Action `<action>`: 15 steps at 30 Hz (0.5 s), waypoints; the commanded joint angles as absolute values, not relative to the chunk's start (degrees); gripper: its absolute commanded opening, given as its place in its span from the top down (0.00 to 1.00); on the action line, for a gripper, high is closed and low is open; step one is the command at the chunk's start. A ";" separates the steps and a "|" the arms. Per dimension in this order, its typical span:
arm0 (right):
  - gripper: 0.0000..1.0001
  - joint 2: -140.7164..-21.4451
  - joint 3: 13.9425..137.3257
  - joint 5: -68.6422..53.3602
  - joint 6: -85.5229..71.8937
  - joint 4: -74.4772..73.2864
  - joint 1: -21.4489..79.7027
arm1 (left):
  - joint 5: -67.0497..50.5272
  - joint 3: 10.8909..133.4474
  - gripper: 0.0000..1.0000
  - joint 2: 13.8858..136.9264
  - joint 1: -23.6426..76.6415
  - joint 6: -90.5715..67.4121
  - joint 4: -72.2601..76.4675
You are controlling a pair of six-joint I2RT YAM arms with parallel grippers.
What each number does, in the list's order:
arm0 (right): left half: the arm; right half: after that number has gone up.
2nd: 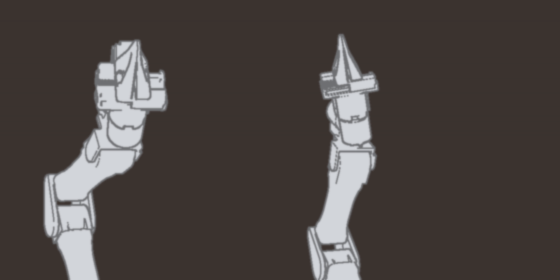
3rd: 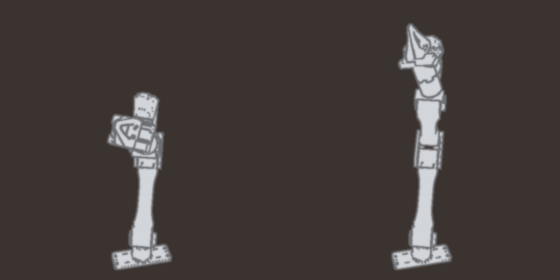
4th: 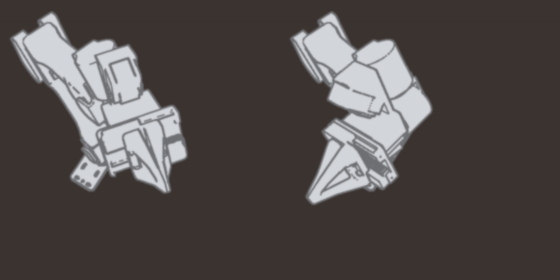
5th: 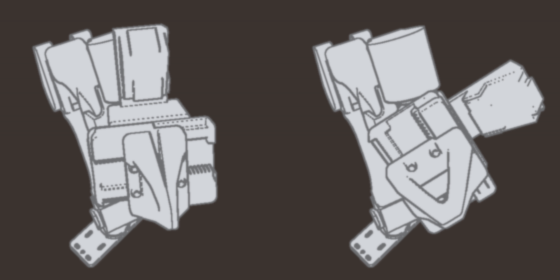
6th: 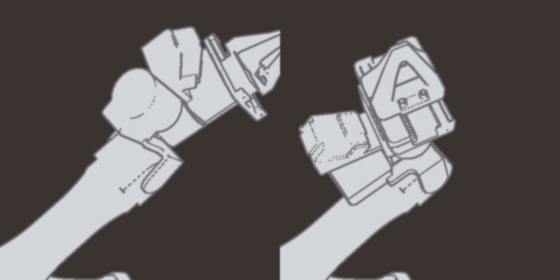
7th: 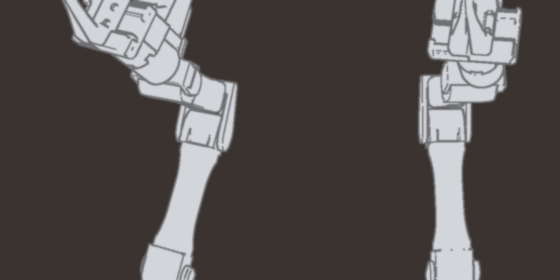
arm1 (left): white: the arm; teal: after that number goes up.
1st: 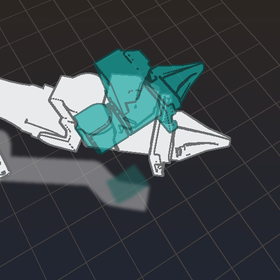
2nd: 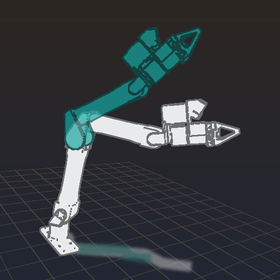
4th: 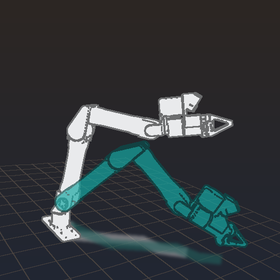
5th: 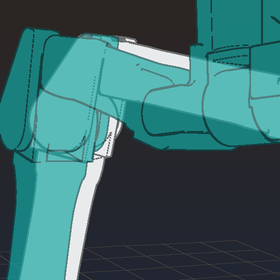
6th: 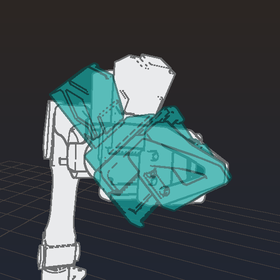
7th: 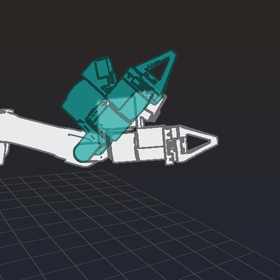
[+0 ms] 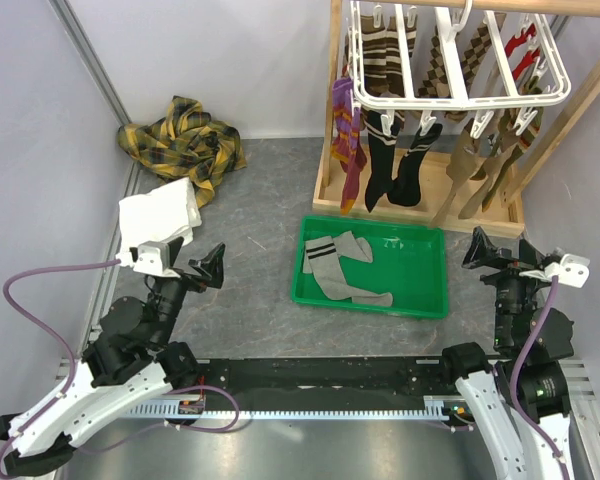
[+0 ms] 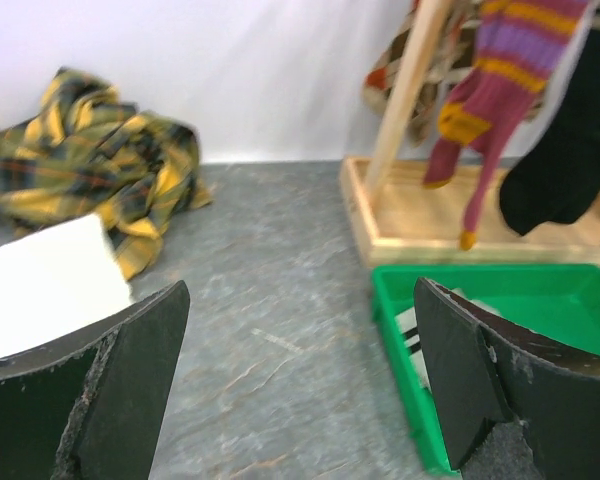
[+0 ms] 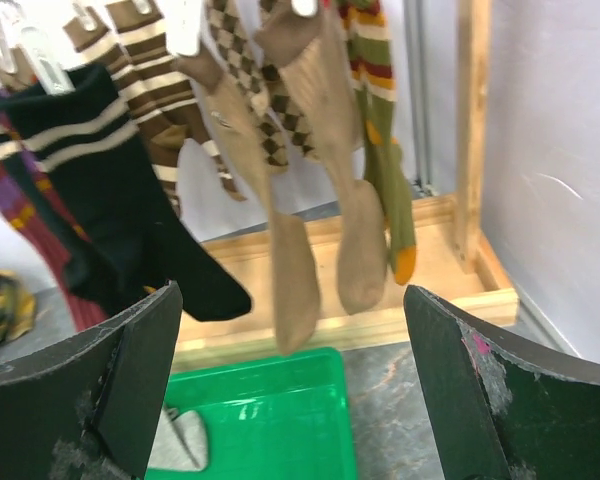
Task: Clip the socks to the hanger
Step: Reset both arms
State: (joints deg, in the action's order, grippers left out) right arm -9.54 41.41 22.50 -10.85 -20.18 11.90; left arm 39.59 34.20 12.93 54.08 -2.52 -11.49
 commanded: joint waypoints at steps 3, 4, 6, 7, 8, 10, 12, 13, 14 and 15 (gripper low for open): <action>0.02 -5.20 35.69 26.19 -9.32 -17.67 12.48 | 44.30 28.13 0.00 7.04 53.96 1.58 -1.32; 0.02 -4.66 35.42 26.45 -9.32 -17.23 12.48 | 44.38 27.95 0.00 6.77 54.05 1.67 -1.23; 0.02 -4.13 35.07 27.42 -9.23 -16.97 12.66 | 44.65 27.77 0.00 6.94 53.96 2.02 -1.84; 0.02 -4.13 34.89 27.60 -9.40 -16.96 12.92 | 44.82 27.95 0.00 7.12 53.96 2.28 -2.19; 0.02 -4.22 34.54 27.51 -9.67 -16.96 13.01 | 44.82 27.95 0.00 7.38 53.96 2.46 -2.46; 0.02 -4.22 34.28 26.72 -9.84 -16.53 13.18 | 44.39 27.86 0.00 8.17 53.96 2.64 -2.46; 0.02 -4.13 34.01 26.28 -9.76 -16.35 13.27 | 43.60 27.86 0.00 8.96 53.96 2.99 -2.46; 0.02 -4.13 33.93 26.54 -9.67 -16.35 13.45 | 42.64 27.95 0.00 9.57 53.88 3.25 -2.46; 0.02 -3.96 33.84 26.63 -9.84 -16.35 13.62 | 42.10 28.04 0.00 10.02 53.79 3.51 -2.46; 0.02 -3.96 33.84 26.46 -9.76 -16.26 13.80 | 41.66 28.04 0.00 10.28 53.88 3.60 -2.46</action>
State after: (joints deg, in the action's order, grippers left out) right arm -4.69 34.30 25.85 -10.20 -18.46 13.04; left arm 43.00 27.88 8.36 54.06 1.02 -4.86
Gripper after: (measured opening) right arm 0.979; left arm 0.993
